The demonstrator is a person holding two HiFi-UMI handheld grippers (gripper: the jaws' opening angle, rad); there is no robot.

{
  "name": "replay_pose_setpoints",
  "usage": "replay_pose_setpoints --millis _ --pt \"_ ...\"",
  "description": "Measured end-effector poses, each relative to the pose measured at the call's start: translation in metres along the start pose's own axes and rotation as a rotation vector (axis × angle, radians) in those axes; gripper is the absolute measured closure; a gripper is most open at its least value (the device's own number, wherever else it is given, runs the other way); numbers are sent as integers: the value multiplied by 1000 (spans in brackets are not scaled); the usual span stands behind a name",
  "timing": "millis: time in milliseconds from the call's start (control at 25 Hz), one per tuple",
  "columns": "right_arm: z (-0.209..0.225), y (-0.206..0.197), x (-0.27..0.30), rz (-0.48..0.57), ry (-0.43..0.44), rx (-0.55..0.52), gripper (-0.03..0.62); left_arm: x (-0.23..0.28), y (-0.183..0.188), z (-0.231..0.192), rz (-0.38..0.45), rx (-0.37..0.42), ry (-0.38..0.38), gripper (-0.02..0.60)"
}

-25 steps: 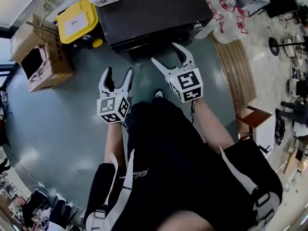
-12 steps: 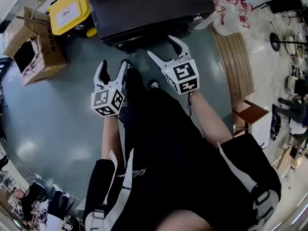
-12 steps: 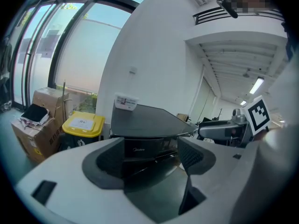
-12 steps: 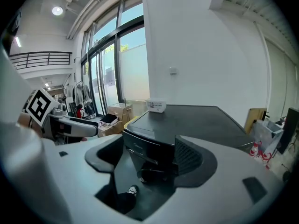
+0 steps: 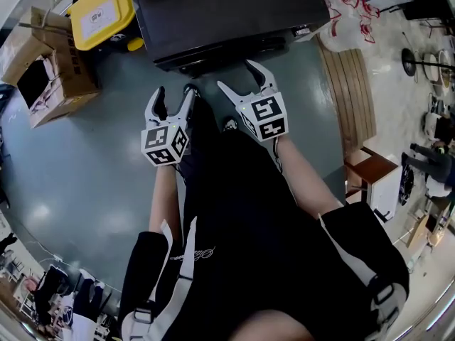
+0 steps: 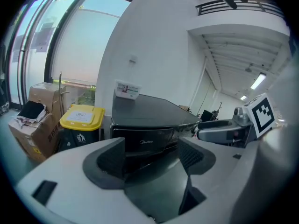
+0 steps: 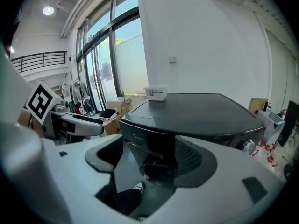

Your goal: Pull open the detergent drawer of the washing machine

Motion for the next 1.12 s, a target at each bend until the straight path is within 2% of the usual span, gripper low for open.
replay_pose_setpoints --millis 240,400,560,840,1120 --pt "-4 -22 34 -58 12 33 238 21 -16 -22 -68 -16 -10 233" --pt "-7 -32 62 -81 19 47 238 36 -20 -36 -78 -12 -25 233" --pt "-3 -38 77 -114 12 59 240 49 -23 -51 -83 -51 -10 233" --pt "6 -53 97 -174 -2 80 240 72 -31 -71 -127 -54 -12 233" --pt "16 -56 110 -176 -27 104 240 85 -37 -79 -152 -51 -18 233"
Point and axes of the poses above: the fingertips, and each gripper's own axes: x forward along the fingers, z to its right, y out of its top, the point moved 7 cm from there along -x, backward along the fingers, and after that the axes turned 9 degrees about z, right-handed, at the moved point
